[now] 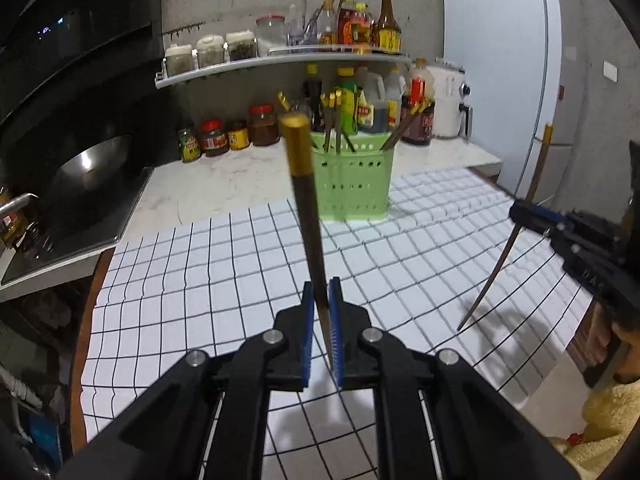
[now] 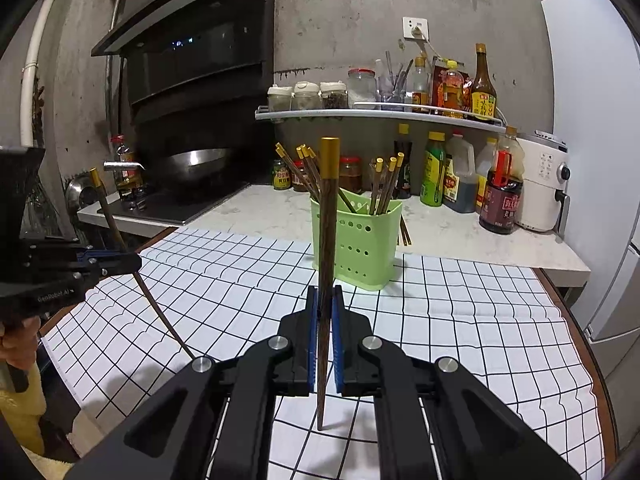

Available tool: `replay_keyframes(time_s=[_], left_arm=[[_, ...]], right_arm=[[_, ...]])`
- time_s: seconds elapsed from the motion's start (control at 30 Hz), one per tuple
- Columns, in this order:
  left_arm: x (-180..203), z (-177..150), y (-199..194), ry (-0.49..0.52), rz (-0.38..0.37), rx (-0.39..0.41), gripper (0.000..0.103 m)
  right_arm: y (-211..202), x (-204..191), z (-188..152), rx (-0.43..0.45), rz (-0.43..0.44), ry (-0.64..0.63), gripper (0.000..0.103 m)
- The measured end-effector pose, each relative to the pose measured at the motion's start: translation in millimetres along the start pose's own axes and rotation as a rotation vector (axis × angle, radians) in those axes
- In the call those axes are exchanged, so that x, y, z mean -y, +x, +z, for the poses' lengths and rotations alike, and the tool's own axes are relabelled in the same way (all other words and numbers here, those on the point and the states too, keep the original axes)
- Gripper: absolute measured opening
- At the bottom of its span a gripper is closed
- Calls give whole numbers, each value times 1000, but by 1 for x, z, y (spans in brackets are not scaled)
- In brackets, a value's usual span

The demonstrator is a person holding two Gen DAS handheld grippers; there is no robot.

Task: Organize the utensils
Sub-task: 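Carry the upright chopsticks over the green holder with both tools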

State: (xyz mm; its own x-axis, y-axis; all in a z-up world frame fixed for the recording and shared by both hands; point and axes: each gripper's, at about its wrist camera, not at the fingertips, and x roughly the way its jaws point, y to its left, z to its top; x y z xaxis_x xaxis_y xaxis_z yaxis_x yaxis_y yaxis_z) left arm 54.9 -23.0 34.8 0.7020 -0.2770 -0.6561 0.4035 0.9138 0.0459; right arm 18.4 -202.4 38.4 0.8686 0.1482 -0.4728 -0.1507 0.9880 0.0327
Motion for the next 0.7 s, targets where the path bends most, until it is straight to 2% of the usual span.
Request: replay_keyframes(time_s=[0.13,0.3,0.43,0.7], left_arm=[[0,-1,8,1,3,-14,7],[4,22,5,-1,11,119,6],[9,60,19,-4,25,234,6],[-1,152,48,-56,-58,353,6]], right_arm=[[1,1,5,14,6,-8,7],[9,6,29,97,2,-29,6],[39,15,60,131,-10,-24,7],[75,37,138,284,-13,14,7]])
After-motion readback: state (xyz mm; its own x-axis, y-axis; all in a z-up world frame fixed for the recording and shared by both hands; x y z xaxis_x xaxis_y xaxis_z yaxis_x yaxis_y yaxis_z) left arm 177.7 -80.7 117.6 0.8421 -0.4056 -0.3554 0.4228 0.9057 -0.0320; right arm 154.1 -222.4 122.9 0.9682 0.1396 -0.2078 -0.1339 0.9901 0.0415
